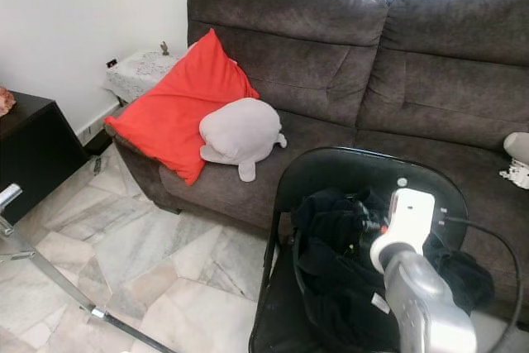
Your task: Hang hanger
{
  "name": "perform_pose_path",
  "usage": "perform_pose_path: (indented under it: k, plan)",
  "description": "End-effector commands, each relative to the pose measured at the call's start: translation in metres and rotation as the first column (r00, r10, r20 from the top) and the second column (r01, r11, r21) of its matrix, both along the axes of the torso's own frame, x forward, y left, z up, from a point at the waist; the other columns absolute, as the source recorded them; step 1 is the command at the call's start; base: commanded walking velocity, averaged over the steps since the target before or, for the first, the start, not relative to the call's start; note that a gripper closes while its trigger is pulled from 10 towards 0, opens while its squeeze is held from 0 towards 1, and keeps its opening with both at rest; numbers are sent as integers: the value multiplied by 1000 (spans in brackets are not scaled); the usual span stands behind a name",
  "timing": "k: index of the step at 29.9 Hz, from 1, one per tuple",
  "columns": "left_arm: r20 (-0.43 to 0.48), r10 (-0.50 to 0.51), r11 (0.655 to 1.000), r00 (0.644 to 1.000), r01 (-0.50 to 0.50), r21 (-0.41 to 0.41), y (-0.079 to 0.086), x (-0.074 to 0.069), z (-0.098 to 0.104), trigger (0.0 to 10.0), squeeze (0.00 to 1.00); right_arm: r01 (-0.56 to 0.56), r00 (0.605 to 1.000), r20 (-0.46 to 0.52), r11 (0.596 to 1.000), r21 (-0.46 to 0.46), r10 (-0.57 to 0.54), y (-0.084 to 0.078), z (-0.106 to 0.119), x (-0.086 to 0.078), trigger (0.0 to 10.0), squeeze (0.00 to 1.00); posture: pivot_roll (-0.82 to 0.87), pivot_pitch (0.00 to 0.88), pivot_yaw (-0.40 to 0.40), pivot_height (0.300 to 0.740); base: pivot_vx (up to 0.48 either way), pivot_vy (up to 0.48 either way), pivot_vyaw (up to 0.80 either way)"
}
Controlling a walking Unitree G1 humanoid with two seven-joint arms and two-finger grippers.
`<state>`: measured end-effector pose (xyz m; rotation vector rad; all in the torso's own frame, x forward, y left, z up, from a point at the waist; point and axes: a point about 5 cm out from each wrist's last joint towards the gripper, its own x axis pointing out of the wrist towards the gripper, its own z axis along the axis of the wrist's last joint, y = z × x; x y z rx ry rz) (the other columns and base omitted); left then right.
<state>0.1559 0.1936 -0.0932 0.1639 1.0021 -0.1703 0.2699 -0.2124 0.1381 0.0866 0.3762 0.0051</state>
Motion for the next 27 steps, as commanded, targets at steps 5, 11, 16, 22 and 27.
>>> perform_pose_path:
  k: [5,11,16,22,27]
  plan:
    - [-26,-5,1000,1000,5,4,-1,-6,-3,10000,0,-90,995,-46,994,-58,87,-2,13,-19,10000,0,-94,34,35,740,0,0,0]
    - [-30,-13,1000,999,13,-5,-5,-6,-3,10000,0,-177,974,-157,980,-89,162,-8,0,-43,10000,0,-113,28,30,740,0,0,0]
    - [-32,-20,1000,999,19,-10,-7,-7,-4,10000,0,-107,980,-176,992,-63,95,-23,-10,-40,10000,0,-110,20,33,740,0,0,0]
    - [-31,-19,1000,999,19,-4,-7,-7,-4,10000,0,-6,990,-144,1000,-6,5,-35,-11,-29,10000,0,-102,12,33,740,0,0,0]
    - [-32,-20,1000,999,20,-3,-6,-8,-4,10000,0,16,988,-153,997,77,-4,-33,-19,-27,10000,0,-94,10,38,740,0,0,0]
